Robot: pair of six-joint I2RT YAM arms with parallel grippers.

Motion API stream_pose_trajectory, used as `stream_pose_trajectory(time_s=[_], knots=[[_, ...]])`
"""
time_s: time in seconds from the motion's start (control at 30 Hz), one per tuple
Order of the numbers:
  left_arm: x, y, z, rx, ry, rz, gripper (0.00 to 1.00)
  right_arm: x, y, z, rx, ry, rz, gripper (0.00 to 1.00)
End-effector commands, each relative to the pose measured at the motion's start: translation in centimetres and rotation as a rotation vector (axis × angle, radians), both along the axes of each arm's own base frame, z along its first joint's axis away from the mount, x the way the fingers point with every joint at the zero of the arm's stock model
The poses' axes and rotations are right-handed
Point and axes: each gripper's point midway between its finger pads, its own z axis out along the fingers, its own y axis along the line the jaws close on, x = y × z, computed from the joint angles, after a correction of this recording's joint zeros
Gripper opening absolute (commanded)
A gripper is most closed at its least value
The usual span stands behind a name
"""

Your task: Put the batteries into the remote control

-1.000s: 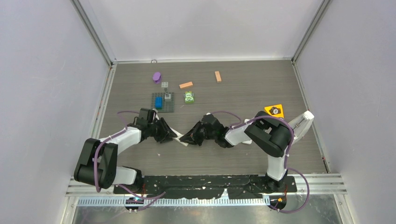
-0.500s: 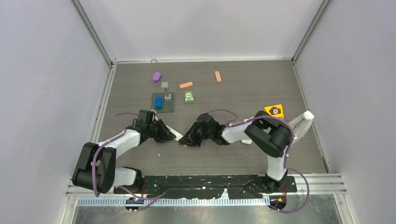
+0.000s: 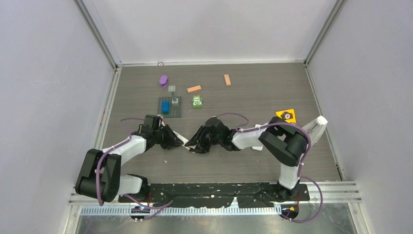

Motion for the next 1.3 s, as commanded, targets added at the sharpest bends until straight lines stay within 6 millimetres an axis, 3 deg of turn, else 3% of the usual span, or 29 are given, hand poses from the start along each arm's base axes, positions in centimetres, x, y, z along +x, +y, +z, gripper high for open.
stream_pose_trajectory(time_s=[0.0,0.4,0.67,1.27], knots=[[-0.4,1.6,-1.8,0.085,0.022,0.036,0.20,0.5,-1.3,-0.1,-0.067,-0.019,-0.045,0.45],[-0.4,1.6,-1.8,0.086,0.024,0.037,0.22,0.2,-2.6,0.6,-0.166,-0.034,-0.027,0.50],[-0.5,1.5,-2.0,0.083,0.029,0.034,0.23,-0.3,-3.4,-0.4,-0.217,-0.021,-0.028,0.49],[-0.6,1.6,-2.3,0.088,0.032,0.029,0.25,-0.4,-2.9,-2.6,-0.288,-0.004,-0.005,0.28]])
